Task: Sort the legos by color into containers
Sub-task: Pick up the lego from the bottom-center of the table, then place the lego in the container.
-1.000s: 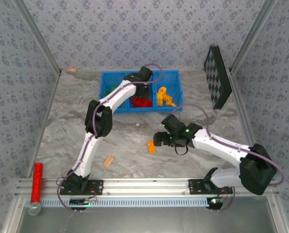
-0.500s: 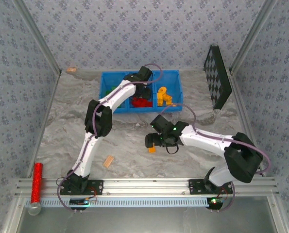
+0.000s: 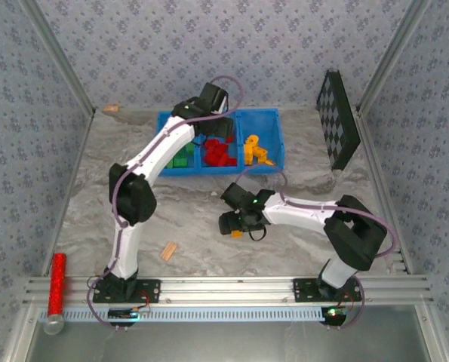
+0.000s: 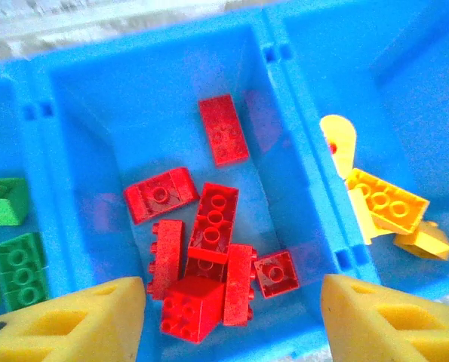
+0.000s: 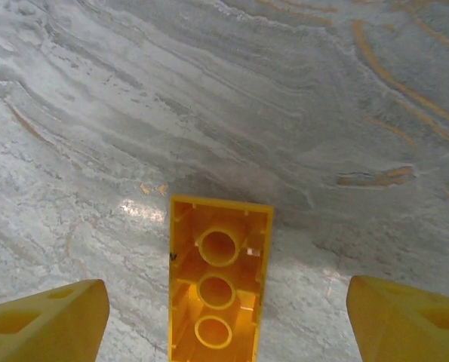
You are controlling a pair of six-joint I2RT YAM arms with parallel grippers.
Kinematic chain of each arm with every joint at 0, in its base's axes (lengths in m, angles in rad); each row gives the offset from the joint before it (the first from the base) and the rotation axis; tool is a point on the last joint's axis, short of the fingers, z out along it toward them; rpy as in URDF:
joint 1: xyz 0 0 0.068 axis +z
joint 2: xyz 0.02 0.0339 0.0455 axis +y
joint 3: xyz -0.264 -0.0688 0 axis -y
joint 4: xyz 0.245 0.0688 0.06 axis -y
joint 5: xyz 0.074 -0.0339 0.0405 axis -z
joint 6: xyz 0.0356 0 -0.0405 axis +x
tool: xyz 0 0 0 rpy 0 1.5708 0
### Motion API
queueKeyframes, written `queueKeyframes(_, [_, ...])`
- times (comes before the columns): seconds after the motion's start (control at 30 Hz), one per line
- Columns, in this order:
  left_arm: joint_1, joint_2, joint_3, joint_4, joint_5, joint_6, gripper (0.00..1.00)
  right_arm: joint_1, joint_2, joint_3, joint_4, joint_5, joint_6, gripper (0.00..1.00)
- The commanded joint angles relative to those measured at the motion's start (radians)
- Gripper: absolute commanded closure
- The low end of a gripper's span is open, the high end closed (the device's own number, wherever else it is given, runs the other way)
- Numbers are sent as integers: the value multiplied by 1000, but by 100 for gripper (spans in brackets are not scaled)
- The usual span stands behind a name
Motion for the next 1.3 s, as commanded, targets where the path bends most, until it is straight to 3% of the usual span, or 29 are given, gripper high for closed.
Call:
queueKeyframes(0.0, [7,-100,-30,2,-28,29,36,16,46,51,-26,29,-29,19])
queueKeyframes(0.1, [12,-161,-74,6,-45,37,35,24,80,64,-33,25,-43,25])
queueKeyframes(0.23, [35,-240,-156,9,-58,40,34,24,107,63,-36,18,-47,43])
queueKeyframes(0.57, [97,-469,-436,15,-81,31,33,0,150,113,-130,-21,-101,68])
queueKeyframes(0.87, [159,-668,-609,6,-147,81,29,-180,73,404,-388,6,-317,73])
queueKeyframes(1.03, [191,-818,-735,63,-185,105,21,-301,78,557,-430,38,-423,74])
queueKeyframes(1.27, [218,-972,-838,71,-203,140,13,-417,203,796,-424,107,-540,75])
